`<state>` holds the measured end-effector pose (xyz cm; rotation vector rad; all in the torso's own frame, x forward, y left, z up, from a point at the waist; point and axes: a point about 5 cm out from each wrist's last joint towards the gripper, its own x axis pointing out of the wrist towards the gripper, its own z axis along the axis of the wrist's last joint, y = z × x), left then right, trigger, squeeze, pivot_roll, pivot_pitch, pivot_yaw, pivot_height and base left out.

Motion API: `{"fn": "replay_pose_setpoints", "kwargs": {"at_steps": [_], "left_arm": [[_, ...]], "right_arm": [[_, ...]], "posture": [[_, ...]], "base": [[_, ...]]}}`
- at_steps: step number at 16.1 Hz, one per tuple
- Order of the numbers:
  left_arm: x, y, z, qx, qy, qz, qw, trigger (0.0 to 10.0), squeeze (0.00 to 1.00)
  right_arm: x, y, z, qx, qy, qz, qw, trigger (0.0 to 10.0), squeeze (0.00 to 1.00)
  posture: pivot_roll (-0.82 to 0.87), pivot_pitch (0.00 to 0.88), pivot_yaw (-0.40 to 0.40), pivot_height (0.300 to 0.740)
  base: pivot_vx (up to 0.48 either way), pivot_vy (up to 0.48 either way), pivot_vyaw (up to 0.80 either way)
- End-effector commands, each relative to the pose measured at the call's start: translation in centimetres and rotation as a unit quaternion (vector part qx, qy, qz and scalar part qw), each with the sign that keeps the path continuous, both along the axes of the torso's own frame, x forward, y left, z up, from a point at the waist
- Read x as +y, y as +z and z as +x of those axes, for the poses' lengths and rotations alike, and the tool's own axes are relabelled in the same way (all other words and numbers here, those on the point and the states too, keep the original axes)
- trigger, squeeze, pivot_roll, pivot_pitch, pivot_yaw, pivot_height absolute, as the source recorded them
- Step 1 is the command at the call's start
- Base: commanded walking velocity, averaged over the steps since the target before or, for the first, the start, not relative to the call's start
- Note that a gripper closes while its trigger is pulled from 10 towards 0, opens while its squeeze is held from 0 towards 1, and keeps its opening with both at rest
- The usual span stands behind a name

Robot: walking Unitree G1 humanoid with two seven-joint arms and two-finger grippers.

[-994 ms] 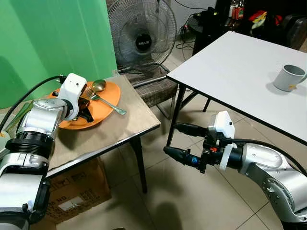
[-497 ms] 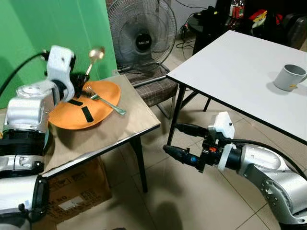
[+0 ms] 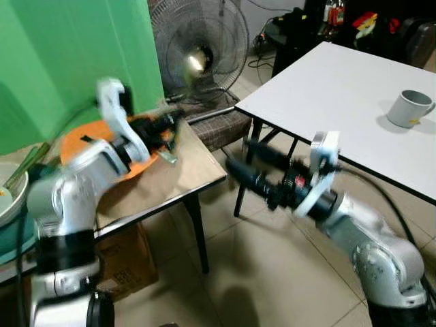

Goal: Setting the table

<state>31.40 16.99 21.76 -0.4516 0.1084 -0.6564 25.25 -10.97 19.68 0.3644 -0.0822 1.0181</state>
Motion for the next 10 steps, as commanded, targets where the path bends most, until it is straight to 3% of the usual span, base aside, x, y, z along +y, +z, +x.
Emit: {"fn": "replay_pose_setpoints", "kwargs": {"at_steps": [1,2,4,5,6,7,10], "left_arm": [[-0.2,1.3,-0.5,-0.027,-0.017,-0.01,0.999,0.0,0.0],[-0.7,1.0,-1.3,-0.026,-0.048,-0.021,0.998,0.0,0.0],[-1.2,0.6,-2.0,-0.024,-0.079,-0.021,0.996,0.0,0.0],[-2.3,0.0,-2.4,-0.016,-0.114,-0.022,0.993,0.0,0.0],[-2.3,0.0,-2.4,-0.016,-0.114,-0.022,0.993,0.0,0.0],[-3.8,-0.4,-3.0,-0.007,-0.152,-0.036,0.988,0.0,0.0],[-4.9,-0.2,-3.8,-0.009,-0.185,-0.073,0.98,0.0,0.0]], "right_arm": [[-0.1,0.0,0.3,0.012,0.002,0.01,1.0,10.0,0.0],[0.0,0.4,0.6,0.018,0.018,0.028,0.999,10.0,1.0],[0.0,0.8,1.0,0.024,0.029,0.046,0.998,10.0,1.0],[-0.3,1.3,1.2,0.032,0.033,0.07,0.996,10.0,1.0],[-0.3,1.3,1.2,0.032,0.033,0.07,0.996,10.0,1.0],[-0.6,1.7,1.4,0.046,0.032,0.094,0.994,10.0,1.0],[-0.6,2.4,1.3,0.066,0.054,0.124,0.989,10.0,1.0]], "posture": [[-0.06,0.0,0.02,0.74],[-0.05,0.0,0.017,0.74],[-0.05,0.0,0.015,0.74],[-0.04,0.0,0.001,0.74],[-0.04,0.0,0.001,0.74],[-0.04,0.004,-0.006,0.74],[-0.05,0.034,-0.012,0.74]], "base": [[0.0,0.0,0.0],[0.0,0.0,0.0],[0.0,0.0,0.0],[0.0,0.0,0.0],[0.0,0.0,0.0],[0.0,0.0,0.0],[0.0,0.0,0.0]]}}
